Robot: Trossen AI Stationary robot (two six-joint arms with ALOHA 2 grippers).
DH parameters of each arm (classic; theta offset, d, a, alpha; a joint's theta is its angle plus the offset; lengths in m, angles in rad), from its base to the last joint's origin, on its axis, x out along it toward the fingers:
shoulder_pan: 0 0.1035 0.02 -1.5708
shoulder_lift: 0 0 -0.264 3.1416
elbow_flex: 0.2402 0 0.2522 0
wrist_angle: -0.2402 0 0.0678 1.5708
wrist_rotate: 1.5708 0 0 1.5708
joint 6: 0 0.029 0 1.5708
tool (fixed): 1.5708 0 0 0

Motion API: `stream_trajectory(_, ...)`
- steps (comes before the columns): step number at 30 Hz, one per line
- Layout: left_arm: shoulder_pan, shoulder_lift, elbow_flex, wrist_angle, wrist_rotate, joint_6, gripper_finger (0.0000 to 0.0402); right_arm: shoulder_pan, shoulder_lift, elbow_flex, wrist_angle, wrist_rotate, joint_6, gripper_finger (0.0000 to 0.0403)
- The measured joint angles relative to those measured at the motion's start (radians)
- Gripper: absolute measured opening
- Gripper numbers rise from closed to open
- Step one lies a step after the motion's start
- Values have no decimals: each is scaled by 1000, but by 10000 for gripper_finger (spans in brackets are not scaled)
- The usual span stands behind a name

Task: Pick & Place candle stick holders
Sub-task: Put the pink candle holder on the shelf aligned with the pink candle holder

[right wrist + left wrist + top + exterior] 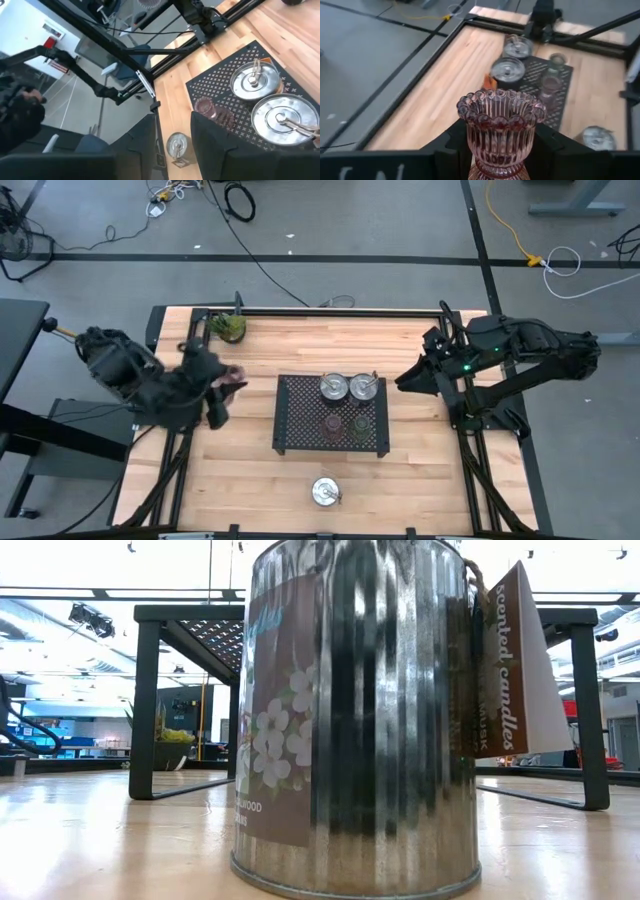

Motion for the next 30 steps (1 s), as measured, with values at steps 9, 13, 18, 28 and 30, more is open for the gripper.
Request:
stream_trajectory(9,-171,-324,-719,507,-204,-111,131,0,0,0,20,6,32,123)
stream_trajectory(13,-197,-412,-1029,958,-258,19,131,0,0,0,50,19,44,123)
stream_trajectory(18,-191,-421,-1339,1629,-232,238,131,0,1,0,80,38,51,123)
stream_trajectory(28,-36,-262,-1397,2094,54,735,131,0,2,0,96,55,50,123)
stream_trajectory(30,6,-233,-1397,2092,121,694,131,0,2,0,96,61,49,123)
